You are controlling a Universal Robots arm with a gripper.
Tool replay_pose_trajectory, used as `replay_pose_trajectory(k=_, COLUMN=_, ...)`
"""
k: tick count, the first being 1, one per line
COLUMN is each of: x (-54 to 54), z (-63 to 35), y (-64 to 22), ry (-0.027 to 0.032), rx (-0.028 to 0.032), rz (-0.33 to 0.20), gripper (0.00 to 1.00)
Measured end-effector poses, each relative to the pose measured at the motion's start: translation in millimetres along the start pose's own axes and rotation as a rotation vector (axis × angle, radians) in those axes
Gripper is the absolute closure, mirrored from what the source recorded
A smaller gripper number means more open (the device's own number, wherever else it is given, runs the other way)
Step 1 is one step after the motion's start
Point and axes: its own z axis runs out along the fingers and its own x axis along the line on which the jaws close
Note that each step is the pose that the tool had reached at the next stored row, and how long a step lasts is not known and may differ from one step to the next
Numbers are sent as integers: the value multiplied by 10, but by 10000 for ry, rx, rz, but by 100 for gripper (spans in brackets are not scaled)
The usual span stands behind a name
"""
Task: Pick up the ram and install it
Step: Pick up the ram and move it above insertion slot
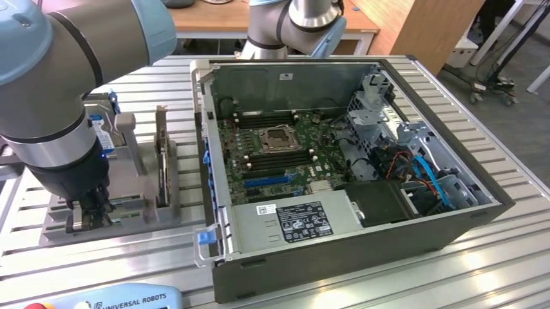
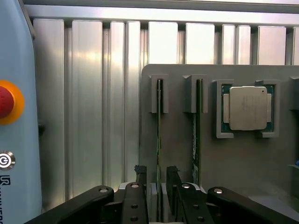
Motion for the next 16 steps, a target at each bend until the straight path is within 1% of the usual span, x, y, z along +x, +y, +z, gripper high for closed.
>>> replay_pose_trajectory(k=8, x=-12, z=4, y=1, ry=2, rx=-2, rz=1, gripper=69)
replay_pose_trajectory(k=16, x=-10, z=88, y=-1, ry=1, rx=6, rz=1, gripper=69)
